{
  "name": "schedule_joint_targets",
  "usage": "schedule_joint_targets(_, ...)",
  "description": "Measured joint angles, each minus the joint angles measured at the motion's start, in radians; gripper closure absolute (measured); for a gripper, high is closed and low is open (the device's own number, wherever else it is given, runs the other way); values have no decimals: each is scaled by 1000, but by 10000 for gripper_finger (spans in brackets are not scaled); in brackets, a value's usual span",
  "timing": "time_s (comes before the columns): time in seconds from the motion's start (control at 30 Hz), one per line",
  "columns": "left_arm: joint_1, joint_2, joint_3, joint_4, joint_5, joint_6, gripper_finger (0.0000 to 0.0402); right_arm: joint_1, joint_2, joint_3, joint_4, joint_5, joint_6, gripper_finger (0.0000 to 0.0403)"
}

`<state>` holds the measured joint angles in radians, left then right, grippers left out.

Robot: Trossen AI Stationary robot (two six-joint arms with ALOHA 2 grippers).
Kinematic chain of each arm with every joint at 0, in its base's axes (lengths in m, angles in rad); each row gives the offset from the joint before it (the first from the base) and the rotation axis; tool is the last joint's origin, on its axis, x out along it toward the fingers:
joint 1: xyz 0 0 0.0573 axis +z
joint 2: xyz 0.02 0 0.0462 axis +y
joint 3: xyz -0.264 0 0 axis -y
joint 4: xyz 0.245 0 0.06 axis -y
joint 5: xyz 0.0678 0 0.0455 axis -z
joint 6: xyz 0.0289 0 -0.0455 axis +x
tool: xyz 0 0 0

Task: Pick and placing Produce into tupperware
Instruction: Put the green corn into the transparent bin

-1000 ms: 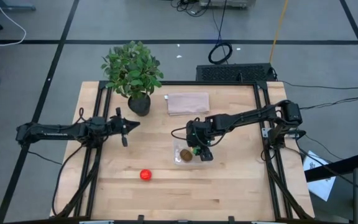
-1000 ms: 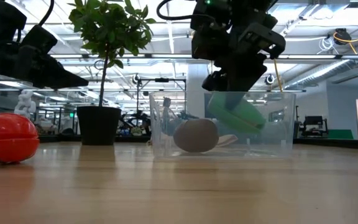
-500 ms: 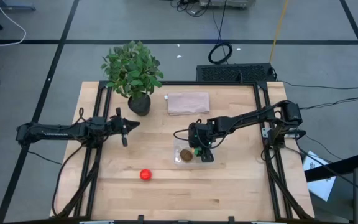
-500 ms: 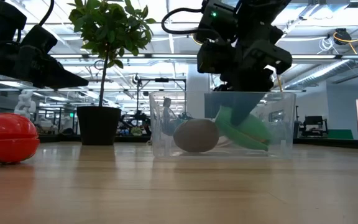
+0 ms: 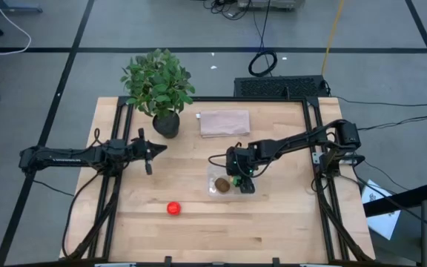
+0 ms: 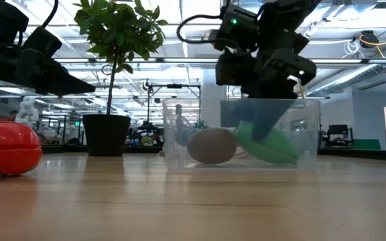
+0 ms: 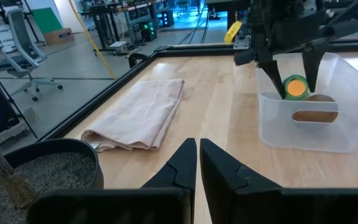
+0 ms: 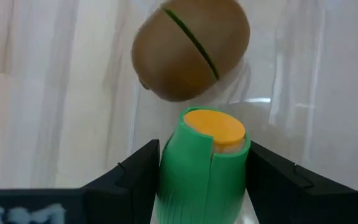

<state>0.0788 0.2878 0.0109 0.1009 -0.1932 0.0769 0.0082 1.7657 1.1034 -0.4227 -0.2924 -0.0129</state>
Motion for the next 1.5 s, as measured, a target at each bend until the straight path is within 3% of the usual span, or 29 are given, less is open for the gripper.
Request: schedule_joint_targets(1.5, 0, 0, 0, -9, 0, -4, 376, 0, -43, -4, 15, -27, 33, 187)
